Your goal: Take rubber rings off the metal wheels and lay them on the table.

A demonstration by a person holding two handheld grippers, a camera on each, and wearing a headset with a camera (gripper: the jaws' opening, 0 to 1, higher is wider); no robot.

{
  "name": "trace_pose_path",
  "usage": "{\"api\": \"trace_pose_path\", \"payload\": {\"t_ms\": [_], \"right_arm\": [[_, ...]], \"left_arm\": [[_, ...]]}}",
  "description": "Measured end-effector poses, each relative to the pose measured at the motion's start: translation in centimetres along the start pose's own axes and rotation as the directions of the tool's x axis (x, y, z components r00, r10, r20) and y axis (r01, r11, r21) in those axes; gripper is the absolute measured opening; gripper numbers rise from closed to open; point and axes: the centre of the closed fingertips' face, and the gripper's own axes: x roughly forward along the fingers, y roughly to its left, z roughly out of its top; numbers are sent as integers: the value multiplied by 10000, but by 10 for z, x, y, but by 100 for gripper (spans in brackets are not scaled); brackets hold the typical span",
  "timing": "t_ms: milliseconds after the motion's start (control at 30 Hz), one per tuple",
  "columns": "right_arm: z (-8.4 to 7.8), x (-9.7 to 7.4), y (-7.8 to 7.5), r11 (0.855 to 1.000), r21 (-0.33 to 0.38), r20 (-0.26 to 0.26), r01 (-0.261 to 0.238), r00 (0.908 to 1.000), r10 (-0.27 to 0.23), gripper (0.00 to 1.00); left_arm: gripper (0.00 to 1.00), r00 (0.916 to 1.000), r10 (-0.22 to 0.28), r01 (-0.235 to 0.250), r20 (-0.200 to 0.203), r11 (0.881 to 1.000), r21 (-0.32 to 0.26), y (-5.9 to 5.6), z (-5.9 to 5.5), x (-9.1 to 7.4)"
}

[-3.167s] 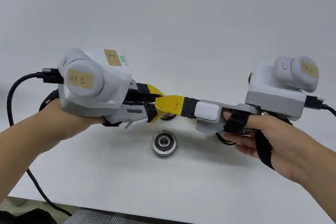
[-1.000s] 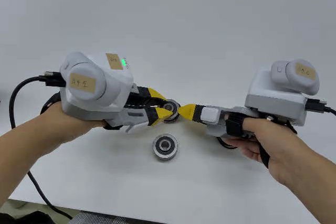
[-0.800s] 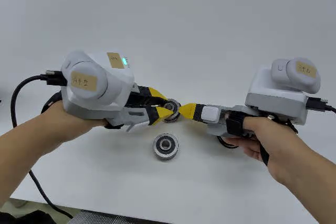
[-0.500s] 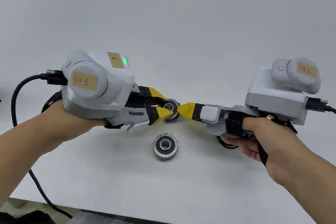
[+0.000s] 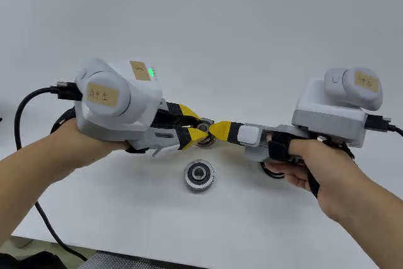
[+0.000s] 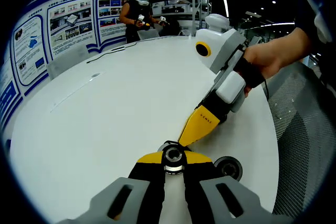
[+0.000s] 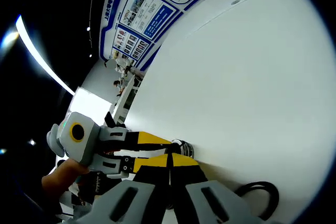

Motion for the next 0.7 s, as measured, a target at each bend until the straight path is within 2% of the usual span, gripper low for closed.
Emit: {"api": "trace_pose_path", "payload": {"t_ms": [700], "right_arm": [[-2, -5, 4, 9989, -434, -109, -157, 9998, 153, 0]], "left_arm": [[12, 10000, -39, 39, 41, 10000, 2, -2, 0, 0]]}}
